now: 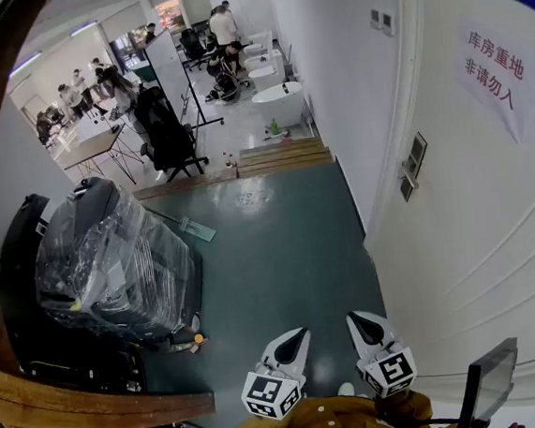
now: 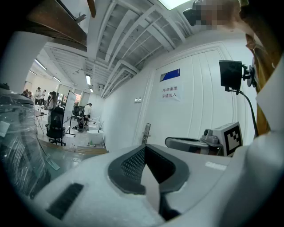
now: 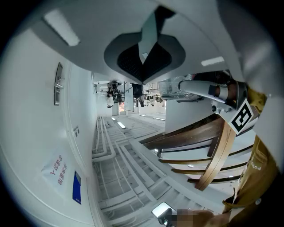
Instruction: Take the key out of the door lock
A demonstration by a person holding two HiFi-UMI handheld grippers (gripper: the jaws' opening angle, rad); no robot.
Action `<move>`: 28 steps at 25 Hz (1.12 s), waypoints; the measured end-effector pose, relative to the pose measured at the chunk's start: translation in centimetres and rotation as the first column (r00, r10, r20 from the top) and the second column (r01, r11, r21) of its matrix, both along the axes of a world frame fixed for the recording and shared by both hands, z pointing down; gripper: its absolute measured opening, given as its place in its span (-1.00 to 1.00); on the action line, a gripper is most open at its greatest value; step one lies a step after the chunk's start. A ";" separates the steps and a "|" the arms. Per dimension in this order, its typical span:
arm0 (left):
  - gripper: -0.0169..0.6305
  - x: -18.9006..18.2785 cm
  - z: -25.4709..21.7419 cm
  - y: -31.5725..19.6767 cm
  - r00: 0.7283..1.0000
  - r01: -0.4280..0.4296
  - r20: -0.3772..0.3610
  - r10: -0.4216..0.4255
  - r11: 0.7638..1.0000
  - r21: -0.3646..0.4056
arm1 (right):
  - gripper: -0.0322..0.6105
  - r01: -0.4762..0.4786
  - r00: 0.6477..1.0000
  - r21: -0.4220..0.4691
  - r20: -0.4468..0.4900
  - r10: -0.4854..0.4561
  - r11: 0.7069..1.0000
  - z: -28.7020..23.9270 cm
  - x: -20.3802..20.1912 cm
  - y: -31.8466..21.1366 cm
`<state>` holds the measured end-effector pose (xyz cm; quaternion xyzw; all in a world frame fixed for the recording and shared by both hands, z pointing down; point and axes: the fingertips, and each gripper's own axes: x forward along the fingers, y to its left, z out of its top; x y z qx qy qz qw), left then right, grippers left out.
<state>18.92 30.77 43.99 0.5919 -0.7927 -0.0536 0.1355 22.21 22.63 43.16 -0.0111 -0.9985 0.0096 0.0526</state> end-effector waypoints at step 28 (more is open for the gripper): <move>-0.95 -2.1 0.9 5.0 0.994 0.008 -0.106 -0.007 1.000 0.018 | -0.88 0.045 0.999 -0.035 -0.025 -0.045 0.998 0.8 -2.5 4.7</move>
